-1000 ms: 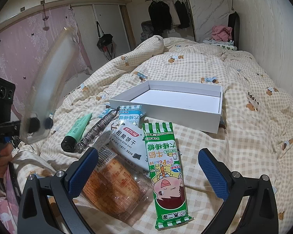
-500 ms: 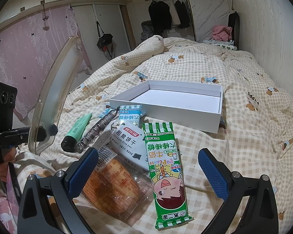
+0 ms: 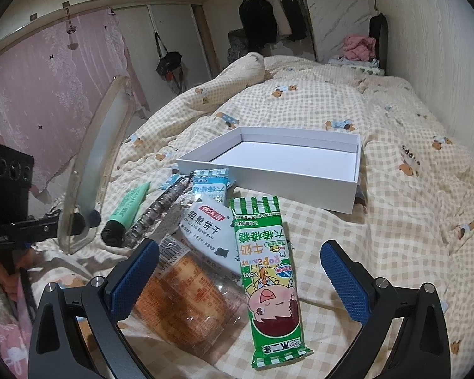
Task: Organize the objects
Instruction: 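Hold the phone case up with the left gripper while the right gripper approaches the wrapped bread, then grasp the wrapped round bread with the right gripper and lift it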
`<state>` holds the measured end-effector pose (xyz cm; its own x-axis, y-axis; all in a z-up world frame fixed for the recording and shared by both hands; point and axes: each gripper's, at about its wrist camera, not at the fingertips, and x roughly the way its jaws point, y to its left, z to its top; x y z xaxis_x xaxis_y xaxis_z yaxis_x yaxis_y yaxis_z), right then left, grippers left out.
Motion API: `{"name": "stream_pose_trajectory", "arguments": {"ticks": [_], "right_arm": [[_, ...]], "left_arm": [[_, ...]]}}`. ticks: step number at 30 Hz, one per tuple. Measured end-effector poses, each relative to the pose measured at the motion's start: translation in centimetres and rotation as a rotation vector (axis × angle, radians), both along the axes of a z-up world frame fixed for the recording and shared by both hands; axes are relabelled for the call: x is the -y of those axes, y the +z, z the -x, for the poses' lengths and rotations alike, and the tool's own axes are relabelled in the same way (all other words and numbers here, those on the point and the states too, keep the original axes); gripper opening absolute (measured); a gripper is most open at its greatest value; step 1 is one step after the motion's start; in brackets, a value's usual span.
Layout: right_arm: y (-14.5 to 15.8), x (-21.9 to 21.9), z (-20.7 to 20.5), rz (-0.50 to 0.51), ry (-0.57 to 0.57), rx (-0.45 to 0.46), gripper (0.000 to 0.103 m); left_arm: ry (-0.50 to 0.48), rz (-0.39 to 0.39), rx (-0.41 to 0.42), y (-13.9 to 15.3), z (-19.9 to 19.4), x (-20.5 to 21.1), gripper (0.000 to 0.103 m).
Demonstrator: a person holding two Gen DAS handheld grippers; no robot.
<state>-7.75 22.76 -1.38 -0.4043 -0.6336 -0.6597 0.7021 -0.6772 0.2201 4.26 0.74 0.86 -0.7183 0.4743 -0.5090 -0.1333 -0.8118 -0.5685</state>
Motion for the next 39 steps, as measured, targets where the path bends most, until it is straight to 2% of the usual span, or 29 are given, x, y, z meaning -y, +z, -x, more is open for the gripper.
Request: {"name": "stream_pose_trajectory", "arguments": {"ticks": [4, 9, 20, 25, 32, 34, 35, 37, 39], "right_arm": [[1.1, 0.9, -0.2, -0.055, 0.100, 0.032, 0.103], [1.3, 1.7, -1.5, -0.079, 0.178, -0.006, 0.103], [1.9, 1.3, -0.8, -0.015, 0.228, 0.033, 0.103], [1.6, 2.6, -1.2, -0.052, 0.261, 0.011, 0.103], [0.8, 3.5, -1.4, -0.104, 0.325, 0.062, 0.103], [0.3, 3.8, -1.9, -0.136, 0.327, 0.043, 0.103], [-0.1, 4.0, -2.1, -0.144, 0.330, 0.044, 0.101], [-1.0, 4.4, -2.3, -0.151, 0.343, 0.067, 0.088], [-1.3, 4.3, -2.4, -0.143, 0.341, 0.077, 0.083]], "left_arm": [[-0.003, 0.008, 0.002, -0.1, 0.0, -0.2, 0.042], [-0.001, 0.013, -0.011, -0.2, -0.1, -0.2, 0.042], [-0.001, 0.036, 0.037, -0.8, 0.4, -0.3, 0.042], [-0.002, 0.038, 0.036, -0.9, 0.3, -0.3, 0.042], [-0.009, 0.038, 0.051, -1.2, 0.5, -0.5, 0.042], [-0.009, 0.039, 0.054, -1.2, 0.5, -0.5, 0.042], [-0.010, 0.038, 0.053, -1.2, 0.5, -0.6, 0.042], [-0.009, 0.041, 0.056, -1.2, 0.5, -0.6, 0.042], [-0.007, 0.043, 0.055, -1.2, 0.5, -0.6, 0.042]]}}
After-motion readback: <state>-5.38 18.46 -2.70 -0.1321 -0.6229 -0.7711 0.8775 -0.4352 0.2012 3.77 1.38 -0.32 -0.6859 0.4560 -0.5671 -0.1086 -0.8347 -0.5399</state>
